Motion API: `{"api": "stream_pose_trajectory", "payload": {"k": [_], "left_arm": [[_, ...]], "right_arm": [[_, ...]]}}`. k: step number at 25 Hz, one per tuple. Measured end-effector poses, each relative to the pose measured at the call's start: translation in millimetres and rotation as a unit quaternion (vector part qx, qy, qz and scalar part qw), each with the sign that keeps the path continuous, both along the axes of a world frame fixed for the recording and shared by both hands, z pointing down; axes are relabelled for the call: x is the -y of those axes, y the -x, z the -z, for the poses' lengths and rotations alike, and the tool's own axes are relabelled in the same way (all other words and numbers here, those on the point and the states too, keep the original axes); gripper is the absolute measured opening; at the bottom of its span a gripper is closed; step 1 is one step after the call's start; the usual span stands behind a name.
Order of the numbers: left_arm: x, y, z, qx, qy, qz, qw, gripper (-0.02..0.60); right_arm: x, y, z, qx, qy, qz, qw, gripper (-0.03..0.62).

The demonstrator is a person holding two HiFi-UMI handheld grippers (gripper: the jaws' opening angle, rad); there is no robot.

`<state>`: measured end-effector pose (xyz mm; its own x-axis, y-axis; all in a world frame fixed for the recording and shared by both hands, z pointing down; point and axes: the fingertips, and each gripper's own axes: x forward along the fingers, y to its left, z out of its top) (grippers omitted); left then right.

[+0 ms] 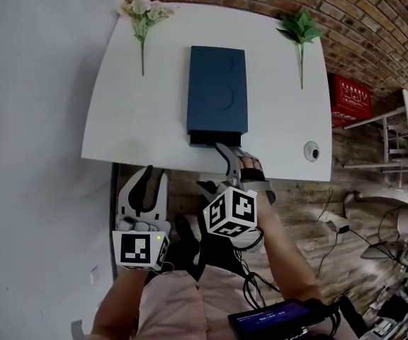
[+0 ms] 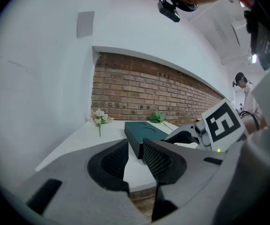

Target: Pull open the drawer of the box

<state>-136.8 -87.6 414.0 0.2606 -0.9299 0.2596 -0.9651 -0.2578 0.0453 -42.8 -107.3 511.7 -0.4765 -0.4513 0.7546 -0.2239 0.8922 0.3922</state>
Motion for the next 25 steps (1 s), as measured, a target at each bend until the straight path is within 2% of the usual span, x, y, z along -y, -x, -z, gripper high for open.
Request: {"api": "stream_pose_trajectory", "payload": {"k": [5,8,10,12,17,22,25], "left_arm": [[7,-11,6,0.002,-0.005,-0.011,0.9999,0.106],[10,-16,5,0.004,-0.003,-0.015,0.9999,0.106],[12,-17,3,0.004,-0.001,-0.016,0.9999,0.106],[14,-17,0,0.004,0.003,-0.016,0.9999,0.106],[20,-19,-5,0.003,0.008,-0.015,0.9999,0.106],[25,-18,-9,0.003,0.009,-0.016,0.9998,0.106],[26,-17,-8,0.003,0.010,-0.014,0.9998,0.106]], "right_arm": [[28,-33,19,-0.003,-0.023,-0.024,0.999,0.433],[41,-44,17,-0.013,-0.036,-0.021,0.999,0.358],[45,-46,15,-0.014,-0.041,-0.016,0.999,0.273],[46,-46,10,-0.018,-0.035,-0.007,0.999,0.214],[46,-49,-7,-0.038,-0.017,0.009,0.999,0.157],[49,-49,-10,-0.038,-0.014,0.012,0.999,0.103],[49,-49,-10,-0.039,-0.011,0.016,0.999,0.097]]}}
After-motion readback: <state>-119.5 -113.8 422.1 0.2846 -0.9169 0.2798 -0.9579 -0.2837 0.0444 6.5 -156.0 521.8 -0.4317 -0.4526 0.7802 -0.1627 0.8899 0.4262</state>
